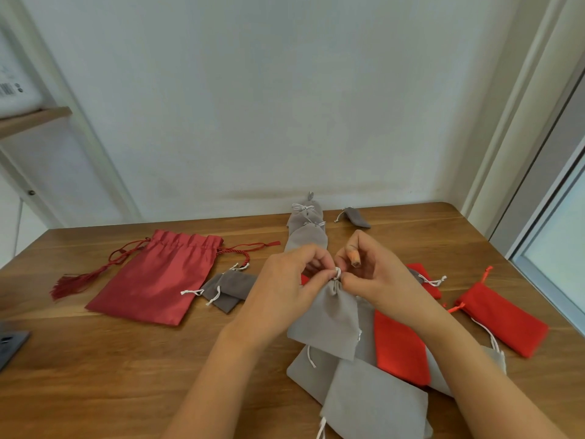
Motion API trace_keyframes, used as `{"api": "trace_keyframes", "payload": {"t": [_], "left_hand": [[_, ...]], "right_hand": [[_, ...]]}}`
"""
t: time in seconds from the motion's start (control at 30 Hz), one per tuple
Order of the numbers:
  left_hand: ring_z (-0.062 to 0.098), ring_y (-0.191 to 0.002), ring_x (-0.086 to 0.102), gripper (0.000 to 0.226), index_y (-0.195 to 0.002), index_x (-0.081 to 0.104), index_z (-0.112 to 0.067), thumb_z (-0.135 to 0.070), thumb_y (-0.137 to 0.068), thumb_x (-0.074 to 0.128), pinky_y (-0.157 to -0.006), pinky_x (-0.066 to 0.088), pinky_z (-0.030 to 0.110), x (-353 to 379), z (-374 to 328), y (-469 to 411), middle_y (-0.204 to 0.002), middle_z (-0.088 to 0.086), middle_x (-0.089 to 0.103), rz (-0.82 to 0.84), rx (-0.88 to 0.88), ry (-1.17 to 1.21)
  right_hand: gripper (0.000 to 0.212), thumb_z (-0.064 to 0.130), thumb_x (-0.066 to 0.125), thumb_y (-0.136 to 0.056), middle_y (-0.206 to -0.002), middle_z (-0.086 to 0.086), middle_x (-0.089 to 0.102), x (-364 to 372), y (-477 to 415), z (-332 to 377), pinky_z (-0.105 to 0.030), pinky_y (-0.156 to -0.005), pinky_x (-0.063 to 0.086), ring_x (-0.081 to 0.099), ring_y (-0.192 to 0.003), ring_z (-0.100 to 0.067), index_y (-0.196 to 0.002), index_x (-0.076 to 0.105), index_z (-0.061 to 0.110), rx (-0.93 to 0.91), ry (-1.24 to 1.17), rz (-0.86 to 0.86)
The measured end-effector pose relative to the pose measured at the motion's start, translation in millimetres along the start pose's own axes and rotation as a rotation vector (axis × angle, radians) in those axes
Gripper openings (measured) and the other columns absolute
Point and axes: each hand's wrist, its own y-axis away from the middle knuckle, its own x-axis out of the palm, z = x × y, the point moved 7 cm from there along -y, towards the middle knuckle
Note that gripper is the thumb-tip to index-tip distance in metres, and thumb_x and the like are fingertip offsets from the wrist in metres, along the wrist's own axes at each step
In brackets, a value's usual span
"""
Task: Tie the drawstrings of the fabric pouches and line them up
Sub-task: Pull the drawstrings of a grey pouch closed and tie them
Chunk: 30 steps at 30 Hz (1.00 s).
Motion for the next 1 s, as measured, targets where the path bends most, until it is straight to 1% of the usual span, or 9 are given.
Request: {"api": "trace_keyframes", "payload": {"t": [0.13,0.27,0.37,0.43,0.5,0.6,0.73,0.87,1.0], "left_hand": [[-0.001,-0.078,0.064,0.027,-0.078,0.063,-0.040,-0.016,-0.082,0.074,-0.071,0.048,0.012,-5.4,0.6,-0.6,-0.078,-0.017,0.069,-0.058,0.007,0.033],[-0.002,-0.077,0.064,0.008,-0.082,0.073,-0.025,-0.018,-0.080,0.076,-0.071,0.046,0.009,-6.9,-0.4,-0.6,-0.078,-0.016,0.071,-0.080,0.027,0.032],[0.000,-0.075,0.063,0.005,-0.077,0.072,-0.023,-0.024,-0.079,0.076,-0.067,0.046,0.012,-7.1,3.9,-1.2,-0.075,-0.014,0.069,-0.072,0.022,-0.025],[0.003,-0.078,0.062,0.006,-0.079,0.070,-0.025,-0.028,-0.082,0.074,-0.068,0.045,0.014,-5.1,4.6,-1.6,-0.077,-0.014,0.068,-0.046,0.044,-0.104],[0.004,-0.080,0.058,0.006,-0.081,0.067,-0.026,-0.030,-0.085,0.070,-0.067,0.041,0.012,-2.6,2.8,-1.5,-0.079,-0.015,0.064,-0.025,0.079,-0.185],[0.005,-0.078,0.052,0.009,-0.082,0.063,-0.023,-0.030,-0.087,0.065,-0.066,0.039,0.013,2.0,-3.1,-0.1,-0.079,-0.014,0.060,-0.012,0.151,-0.261],[0.003,-0.075,0.049,0.013,-0.084,0.063,-0.021,-0.033,-0.086,0.061,-0.064,0.037,0.013,6.1,-6.6,1.7,-0.077,-0.014,0.059,0.030,0.185,-0.253],[0.000,-0.075,0.053,0.010,-0.084,0.065,-0.022,-0.031,-0.087,0.065,-0.065,0.039,0.012,2.9,-4.2,1.1,-0.076,-0.015,0.061,0.044,0.137,-0.188],[0.003,-0.080,0.060,0.008,-0.081,0.063,-0.028,-0.027,-0.088,0.067,-0.068,0.048,0.020,2.7,-0.4,1.6,-0.079,-0.015,0.065,0.041,0.049,-0.098]], "right_hand": [[0.028,-0.001,0.058,-0.073,-0.072,0.007,0.049,2.1,0.2,2.2,-0.025,-0.060,0.036,0.039,-0.070,-0.012,-0.075,0.034,0.015,-0.040,0.007,-0.032],[0.029,0.006,0.059,-0.074,-0.074,0.004,0.050,1.8,0.2,1.8,-0.029,-0.063,0.037,0.041,-0.073,-0.014,-0.073,0.034,0.020,-0.036,0.044,-0.036],[0.031,0.004,0.060,-0.074,-0.075,-0.001,0.052,-1.7,1.4,5.0,-0.032,-0.062,0.038,0.044,-0.072,-0.019,-0.074,0.033,0.019,-0.063,0.224,-0.058],[0.033,-0.003,0.062,-0.076,-0.075,-0.003,0.056,-7.7,1.9,8.9,-0.027,-0.062,0.039,0.047,-0.070,-0.014,-0.074,0.034,0.015,-0.083,0.377,-0.091],[0.032,-0.006,0.063,-0.075,-0.075,-0.002,0.058,-13.2,1.8,13.2,-0.024,-0.061,0.038,0.046,-0.065,-0.007,-0.074,0.035,0.010,-0.100,0.496,-0.118],[0.030,-0.004,0.065,-0.075,-0.074,-0.002,0.057,-17.3,1.9,14.3,-0.025,-0.058,0.035,0.043,-0.061,-0.007,-0.073,0.037,0.008,-0.102,0.590,-0.116],[0.033,-0.002,0.064,-0.075,-0.073,-0.008,0.055,-19.1,1.5,15.8,-0.031,-0.056,0.035,0.038,-0.058,-0.012,-0.071,0.036,0.014,-0.116,0.654,-0.111],[0.032,-0.005,0.064,-0.074,-0.072,-0.005,0.052,-16.6,2.5,19.5,-0.029,-0.058,0.035,0.040,-0.061,-0.013,-0.070,0.036,0.011,-0.162,0.653,-0.124],[0.030,-0.009,0.057,-0.074,-0.072,0.012,0.051,-15.1,2.4,17.4,-0.019,-0.063,0.038,0.045,-0.068,-0.009,-0.073,0.034,0.010,-0.108,0.367,-0.142]]}}
